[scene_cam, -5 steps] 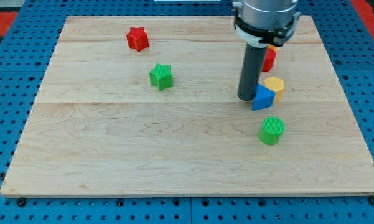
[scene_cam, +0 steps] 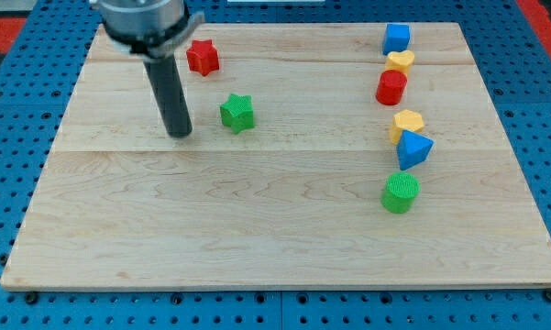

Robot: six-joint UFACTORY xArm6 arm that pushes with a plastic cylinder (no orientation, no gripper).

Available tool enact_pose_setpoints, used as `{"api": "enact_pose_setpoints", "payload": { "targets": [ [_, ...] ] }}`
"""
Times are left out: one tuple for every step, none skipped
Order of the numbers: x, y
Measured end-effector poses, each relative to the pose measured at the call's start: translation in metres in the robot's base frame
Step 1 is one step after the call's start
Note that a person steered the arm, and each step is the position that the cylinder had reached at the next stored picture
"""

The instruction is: Put the green star at the bottom of green circle

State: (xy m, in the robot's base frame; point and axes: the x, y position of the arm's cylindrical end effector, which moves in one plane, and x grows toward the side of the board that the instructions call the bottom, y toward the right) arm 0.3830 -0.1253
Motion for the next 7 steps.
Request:
{"api": "enact_pose_setpoints", "payload": {
  "targets": [
    [-0.051,0.049],
    [0.022,0.114],
    [0.070,0.111],
    [0.001,0.113],
    [0.029,0.058],
    [0.109,0.092],
    [0.112,0.098]
  ]
}}
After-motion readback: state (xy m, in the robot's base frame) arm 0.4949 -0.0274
